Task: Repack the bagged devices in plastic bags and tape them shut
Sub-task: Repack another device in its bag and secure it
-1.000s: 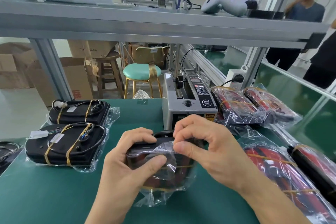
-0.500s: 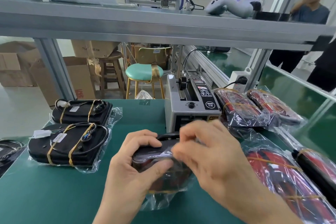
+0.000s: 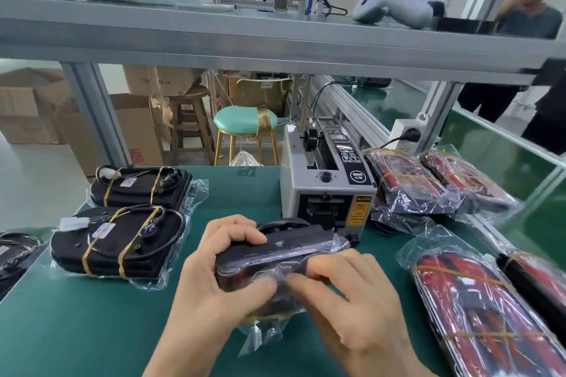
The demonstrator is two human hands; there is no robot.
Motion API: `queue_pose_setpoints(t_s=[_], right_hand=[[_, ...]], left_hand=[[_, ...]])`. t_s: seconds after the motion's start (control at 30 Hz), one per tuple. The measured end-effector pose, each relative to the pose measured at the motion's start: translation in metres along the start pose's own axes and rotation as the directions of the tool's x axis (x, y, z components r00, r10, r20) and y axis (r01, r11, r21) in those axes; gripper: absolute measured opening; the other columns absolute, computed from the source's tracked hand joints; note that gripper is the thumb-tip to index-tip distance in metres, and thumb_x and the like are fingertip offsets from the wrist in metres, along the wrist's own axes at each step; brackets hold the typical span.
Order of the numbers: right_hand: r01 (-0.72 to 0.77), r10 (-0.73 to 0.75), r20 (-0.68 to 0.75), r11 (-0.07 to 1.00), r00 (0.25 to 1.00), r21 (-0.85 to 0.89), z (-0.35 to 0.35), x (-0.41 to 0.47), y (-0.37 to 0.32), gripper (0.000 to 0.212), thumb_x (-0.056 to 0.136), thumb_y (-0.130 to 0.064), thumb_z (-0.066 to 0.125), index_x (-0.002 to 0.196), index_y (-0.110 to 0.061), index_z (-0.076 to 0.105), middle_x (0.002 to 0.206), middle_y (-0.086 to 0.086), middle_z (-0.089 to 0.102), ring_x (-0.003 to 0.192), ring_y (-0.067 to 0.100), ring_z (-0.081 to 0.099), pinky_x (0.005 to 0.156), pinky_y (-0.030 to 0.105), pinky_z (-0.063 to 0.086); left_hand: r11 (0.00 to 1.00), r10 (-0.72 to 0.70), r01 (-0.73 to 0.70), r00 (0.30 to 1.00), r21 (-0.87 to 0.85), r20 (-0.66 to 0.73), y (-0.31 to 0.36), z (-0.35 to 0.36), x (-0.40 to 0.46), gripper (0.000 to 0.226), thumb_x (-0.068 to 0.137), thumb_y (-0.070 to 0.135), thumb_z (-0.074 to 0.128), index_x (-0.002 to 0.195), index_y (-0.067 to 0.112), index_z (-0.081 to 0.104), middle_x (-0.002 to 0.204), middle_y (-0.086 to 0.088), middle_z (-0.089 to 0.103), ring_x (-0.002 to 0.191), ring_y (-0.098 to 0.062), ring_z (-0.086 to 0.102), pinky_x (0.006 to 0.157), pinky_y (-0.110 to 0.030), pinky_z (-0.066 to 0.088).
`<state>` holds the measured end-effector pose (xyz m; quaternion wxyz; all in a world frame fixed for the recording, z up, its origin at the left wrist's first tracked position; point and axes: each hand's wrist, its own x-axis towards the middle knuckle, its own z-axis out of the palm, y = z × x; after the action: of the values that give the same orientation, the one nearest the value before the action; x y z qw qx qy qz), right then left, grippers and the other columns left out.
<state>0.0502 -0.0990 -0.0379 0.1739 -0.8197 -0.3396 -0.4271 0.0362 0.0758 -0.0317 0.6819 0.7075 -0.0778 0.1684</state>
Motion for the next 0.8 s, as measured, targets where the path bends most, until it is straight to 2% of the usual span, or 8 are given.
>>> queue_pose_setpoints(t_s=[0.13, 0.2, 0.27, 0.33, 0.4, 0.5, 0.63, 0.8], right_hand=[[-0.023, 0.02, 0.03, 0.997, 0.999, 0.079, 0.002, 0.0, 0.001, 0.018, 0.088, -0.02, 0.06, 0.09, -0.015, 0.077, 0.088, -0.002, 0.068, 0.077, 0.017, 0.058, 0.064, 0.029, 0.045], [-0.205, 0.188, 0.087, 0.936, 0.978, 0.287, 0.001, -0.001, -0.001, 0.021, 0.089, -0.031, 0.062, 0.102, -0.021, 0.075, 0.088, -0.01, 0.066, 0.076, 0.007, 0.058, 0.067, 0.02, 0.046], [-0.564, 0.533, 0.227, 0.643, 0.815, 0.518, -0.002, 0.0, 0.001, 0.021, 0.086, -0.043, 0.062, 0.103, -0.035, 0.07, 0.071, -0.015, 0.058, 0.06, -0.002, 0.048, 0.06, 0.011, 0.039], [-0.762, 0.719, 0.35, 0.38, 0.6, 0.525, 0.003, -0.001, 0.017, 0.01, 0.088, -0.039, 0.062, 0.09, -0.033, 0.07, 0.056, -0.012, 0.049, 0.051, 0.002, 0.039, 0.054, 0.017, 0.036], [-0.866, 0.805, 0.412, 0.233, 0.427, 0.442, 0.013, -0.004, 0.036, 0.013, 0.09, -0.026, 0.064, 0.081, -0.025, 0.073, 0.049, -0.015, 0.05, 0.049, 0.002, 0.04, 0.055, 0.018, 0.036], [-0.885, 0.879, 0.439, -0.045, 0.185, 0.464, 0.032, 0.002, 0.055, 0.01, 0.09, -0.018, 0.065, 0.09, -0.018, 0.075, 0.051, -0.016, 0.052, 0.052, 0.002, 0.044, 0.057, 0.018, 0.036], [-0.818, 0.882, 0.472, -0.268, 0.005, 0.509, 0.053, 0.016, 0.063, 0.007, 0.087, -0.015, 0.069, 0.081, -0.018, 0.071, 0.062, -0.01, 0.054, 0.059, 0.005, 0.045, 0.057, 0.019, 0.035], [-0.772, 0.884, 0.461, -0.347, -0.08, 0.532, 0.061, 0.027, 0.066, 0.007, 0.083, -0.015, 0.074, 0.08, -0.015, 0.068, 0.061, -0.007, 0.049, 0.055, 0.007, 0.04, 0.052, 0.019, 0.031]], left_hand=[[0.996, 0.061, -0.059, 0.998, 0.062, -0.032, -0.001, 0.003, 0.003, 0.042, 0.044, 0.039, 0.08, 0.084, 0.033, 0.068, 0.107, 0.011, 0.06, 0.096, -0.002, 0.061, 0.078, -0.008, 0.045], [0.99, 0.118, -0.107, 0.984, 0.088, -0.131, -0.009, 0.002, 0.004, 0.04, 0.045, 0.033, 0.086, 0.081, 0.031, 0.069, 0.104, 0.009, 0.063, 0.095, -0.001, 0.062, 0.079, -0.008, 0.046], [0.995, 0.099, -0.099, 0.963, 0.012, -0.25, -0.018, -0.007, 0.005, 0.047, 0.037, 0.022, 0.091, 0.08, 0.028, 0.071, 0.104, 0.007, 0.067, 0.094, -0.003, 0.064, 0.078, -0.011, 0.05], [0.992, 0.086, -0.113, 0.934, -0.059, -0.347, -0.026, -0.02, 0.005, 0.041, 0.041, 0.027, 0.085, 0.08, 0.027, 0.072, 0.104, 0.005, 0.069, 0.096, -0.007, 0.065, 0.08, -0.017, 0.053], [0.992, 0.08, -0.114, 0.916, -0.063, -0.393, -0.031, -0.03, 0.004, 0.034, 0.047, 0.025, 0.082, 0.08, 0.027, 0.072, 0.104, 0.005, 0.069, 0.101, -0.012, 0.065, 0.083, -0.024, 0.055], [0.995, 0.084, -0.098, 0.905, -0.014, -0.417, -0.03, -0.033, 0.003, 0.035, 0.048, 0.026, 0.082, 0.081, 0.028, 0.072, 0.108, 0.0, 0.067, 0.108, -0.022, 0.062, 0.086, -0.035, 0.054], [0.993, 0.119, -0.113, 0.919, 0.036, -0.375, -0.021, -0.022, -0.001, 0.034, 0.047, 0.024, 0.082, 0.08, 0.029, 0.073, 0.106, -0.001, 0.067, 0.103, -0.009, 0.062, 0.086, -0.02, 0.052], [0.979, 0.169, -0.117, 0.925, 0.168, -0.34, -0.014, -0.014, -0.003, 0.047, 0.039, 0.019, 0.092, 0.079, 0.032, 0.071, 0.102, 0.003, 0.067, 0.097, -0.003, 0.062, 0.084, -0.016, 0.05]])
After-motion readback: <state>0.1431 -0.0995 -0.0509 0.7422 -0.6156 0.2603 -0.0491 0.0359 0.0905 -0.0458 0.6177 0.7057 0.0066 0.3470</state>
